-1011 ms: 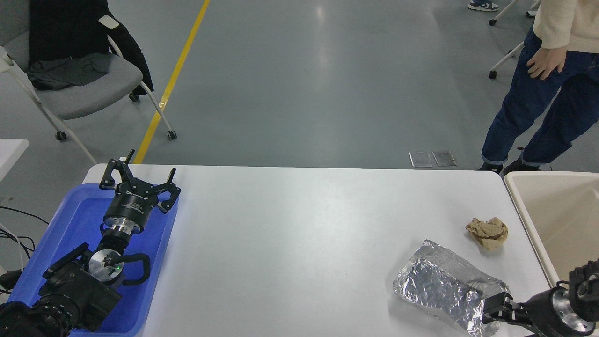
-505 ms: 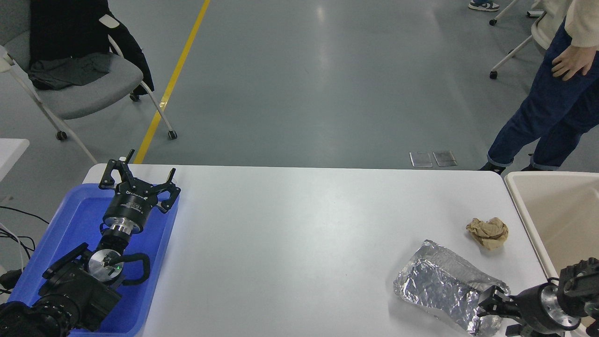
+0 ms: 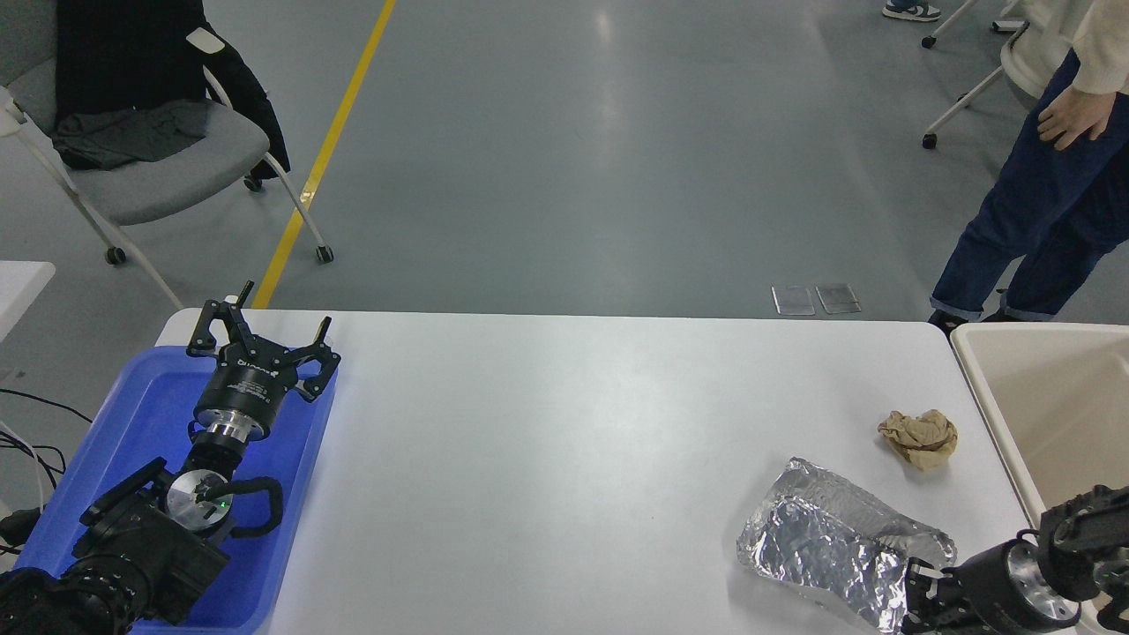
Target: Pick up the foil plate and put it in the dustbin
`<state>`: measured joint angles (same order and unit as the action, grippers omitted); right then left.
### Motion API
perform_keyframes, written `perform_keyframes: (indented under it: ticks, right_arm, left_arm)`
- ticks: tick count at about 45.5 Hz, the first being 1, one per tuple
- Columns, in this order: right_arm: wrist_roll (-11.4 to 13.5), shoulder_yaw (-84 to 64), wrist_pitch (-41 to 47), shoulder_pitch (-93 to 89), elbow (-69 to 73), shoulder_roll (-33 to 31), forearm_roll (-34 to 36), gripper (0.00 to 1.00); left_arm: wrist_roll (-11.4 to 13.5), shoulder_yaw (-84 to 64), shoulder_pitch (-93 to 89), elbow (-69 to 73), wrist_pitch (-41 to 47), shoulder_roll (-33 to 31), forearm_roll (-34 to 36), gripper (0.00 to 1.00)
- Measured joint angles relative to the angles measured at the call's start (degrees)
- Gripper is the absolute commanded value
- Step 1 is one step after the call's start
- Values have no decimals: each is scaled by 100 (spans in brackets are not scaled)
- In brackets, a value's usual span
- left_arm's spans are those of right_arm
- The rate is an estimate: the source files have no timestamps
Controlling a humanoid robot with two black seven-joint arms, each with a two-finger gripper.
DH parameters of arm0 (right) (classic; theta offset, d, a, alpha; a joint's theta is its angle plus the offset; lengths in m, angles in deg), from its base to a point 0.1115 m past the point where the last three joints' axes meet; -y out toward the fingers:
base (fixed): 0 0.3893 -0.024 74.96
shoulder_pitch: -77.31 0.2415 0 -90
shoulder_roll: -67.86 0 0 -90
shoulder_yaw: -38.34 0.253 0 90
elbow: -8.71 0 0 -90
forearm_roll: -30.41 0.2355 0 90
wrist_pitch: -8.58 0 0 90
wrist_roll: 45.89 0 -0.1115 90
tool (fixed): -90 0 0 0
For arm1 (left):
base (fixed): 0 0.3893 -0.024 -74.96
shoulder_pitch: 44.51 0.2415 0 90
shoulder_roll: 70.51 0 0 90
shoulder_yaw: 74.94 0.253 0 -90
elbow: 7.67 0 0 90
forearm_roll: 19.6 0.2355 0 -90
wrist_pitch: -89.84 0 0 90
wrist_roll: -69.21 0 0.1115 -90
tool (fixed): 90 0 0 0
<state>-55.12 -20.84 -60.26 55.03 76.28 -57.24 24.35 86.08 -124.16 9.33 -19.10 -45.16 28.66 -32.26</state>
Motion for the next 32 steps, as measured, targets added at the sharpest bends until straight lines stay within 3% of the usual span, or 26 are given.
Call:
perform_keyframes:
  ticks: [15,32]
  right_arm:
    - [-5,-401,742,1071,133,-99,-537,0]
    - [-13,-949,2066,4097,942,-98,-1600,0]
  left_arm:
    - [0,5,-2,0,0,3,0,100]
    - [0,8,4,1,0,2,0,100]
